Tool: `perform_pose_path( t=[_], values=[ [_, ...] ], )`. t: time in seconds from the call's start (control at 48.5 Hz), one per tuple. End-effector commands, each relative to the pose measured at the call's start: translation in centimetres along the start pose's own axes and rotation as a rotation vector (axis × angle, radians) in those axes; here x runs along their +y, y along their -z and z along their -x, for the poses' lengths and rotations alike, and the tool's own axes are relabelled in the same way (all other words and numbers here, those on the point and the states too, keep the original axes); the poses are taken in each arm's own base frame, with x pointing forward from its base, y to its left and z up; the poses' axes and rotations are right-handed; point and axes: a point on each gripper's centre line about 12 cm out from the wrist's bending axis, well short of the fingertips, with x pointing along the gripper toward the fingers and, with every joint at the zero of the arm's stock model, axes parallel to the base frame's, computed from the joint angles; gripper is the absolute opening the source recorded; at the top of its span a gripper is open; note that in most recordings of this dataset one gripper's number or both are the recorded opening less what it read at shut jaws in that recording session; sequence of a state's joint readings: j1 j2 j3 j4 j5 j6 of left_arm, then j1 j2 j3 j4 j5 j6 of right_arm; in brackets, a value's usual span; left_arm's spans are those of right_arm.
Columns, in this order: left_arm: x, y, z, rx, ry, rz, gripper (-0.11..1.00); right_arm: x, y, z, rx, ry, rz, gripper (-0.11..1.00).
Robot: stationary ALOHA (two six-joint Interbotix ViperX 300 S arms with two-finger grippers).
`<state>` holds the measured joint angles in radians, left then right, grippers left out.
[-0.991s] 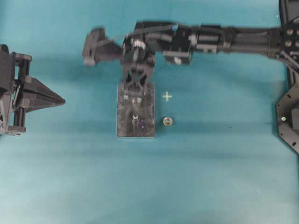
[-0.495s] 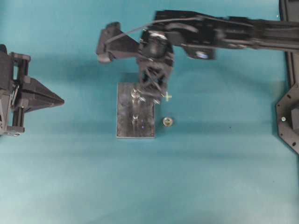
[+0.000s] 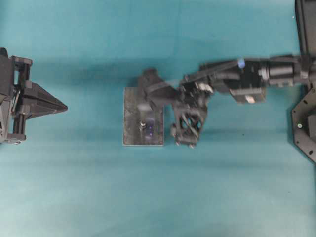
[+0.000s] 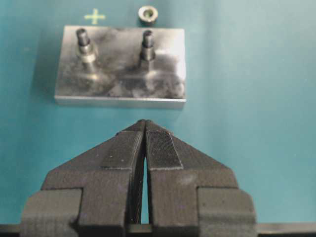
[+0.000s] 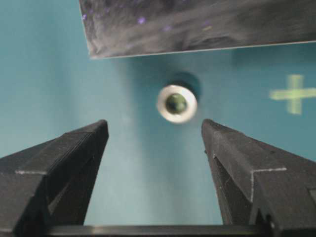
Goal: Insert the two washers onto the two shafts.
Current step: 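Close the right gripper on the lower washer and lift it, then carry the second washer with the right gripper above the lower shaft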
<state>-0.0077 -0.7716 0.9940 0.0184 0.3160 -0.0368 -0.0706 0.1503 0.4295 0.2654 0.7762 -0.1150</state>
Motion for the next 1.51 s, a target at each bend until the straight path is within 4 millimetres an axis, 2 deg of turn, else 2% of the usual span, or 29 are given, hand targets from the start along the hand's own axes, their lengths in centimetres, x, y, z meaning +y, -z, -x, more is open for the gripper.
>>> perform_pose_path(
  t=[0.0, 0.289, 0.702, 0.825, 0.949, 1.073, 1.259, 1.486],
  values=[
    [0.0, -0.5, 0.1, -0.015, 0.001, -0.001, 0.00, 0.0, -0.4, 0.4, -0.079, 0.006, 0.000, 0.81],
    [0.0, -0.5, 0.1, -0.015, 0.001, -0.001, 0.00, -0.8, 0.2, -1.8, -0.073, 0.031, -0.002, 0.81],
    [0.0, -0.2, 0.0, -0.009, -0.001, -0.001, 0.00, -0.9, 1.0, -3.1, -0.030, 0.034, -0.001, 0.79],
    [0.0, -0.2, 0.0, -0.009, 0.001, -0.002, 0.00, -0.6, 1.0, -3.3, -0.030, 0.033, 0.005, 0.71],
    [0.0, -0.2, 0.0, -0.009, 0.000, 0.000, 0.00, -0.5, 1.0, -3.4, -0.032, 0.033, 0.010, 0.52],
    [0.0, -0.2, 0.0, -0.008, 0.001, -0.001, 0.00, -0.4, 1.0, -3.2, -0.035, 0.032, 0.015, 0.34],
    [0.0, -0.1, 0.0, -0.008, 0.001, -0.001, 0.00, -0.2, 0.7, -2.5, -0.048, 0.028, 0.013, 0.34],
    [0.0, -0.2, 0.0, -0.009, 0.000, 0.000, 0.00, 0.4, -1.4, 1.5, -0.086, 0.008, 0.013, 0.34]
  ],
)
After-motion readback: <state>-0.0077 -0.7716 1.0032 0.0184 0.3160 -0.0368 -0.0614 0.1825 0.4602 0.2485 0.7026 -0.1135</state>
